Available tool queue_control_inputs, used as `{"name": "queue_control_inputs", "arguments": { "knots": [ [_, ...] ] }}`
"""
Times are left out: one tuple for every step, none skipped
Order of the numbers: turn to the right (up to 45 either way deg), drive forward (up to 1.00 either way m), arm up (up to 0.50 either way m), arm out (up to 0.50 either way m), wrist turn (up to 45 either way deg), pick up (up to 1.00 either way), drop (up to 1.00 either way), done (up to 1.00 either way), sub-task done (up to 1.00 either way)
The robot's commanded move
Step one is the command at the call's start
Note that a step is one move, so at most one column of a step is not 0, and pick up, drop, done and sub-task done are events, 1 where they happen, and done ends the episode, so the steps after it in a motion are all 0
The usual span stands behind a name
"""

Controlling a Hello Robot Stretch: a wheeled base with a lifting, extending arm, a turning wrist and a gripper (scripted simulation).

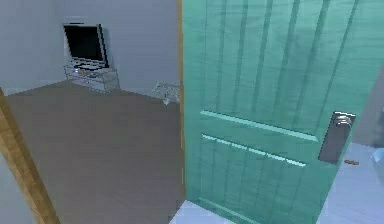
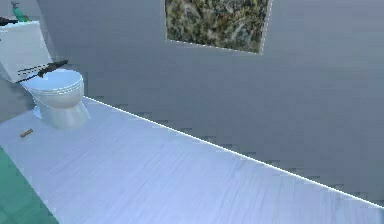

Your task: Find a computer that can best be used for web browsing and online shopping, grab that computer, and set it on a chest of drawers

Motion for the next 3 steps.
{"name": "queue_control_inputs", "arguments": {
  "knots": [
    [0.0,0.40,0.00,0.00,0.0,0.00,0.00,0.00,0.00],
    [-15.0,0.00,0.00,0.00,0.0,0.00,0.00,0.00,0.00],
    [0.0,0.55,0.00,0.00,0.0,0.00,0.00,0.00,0.00]
  ]
}}
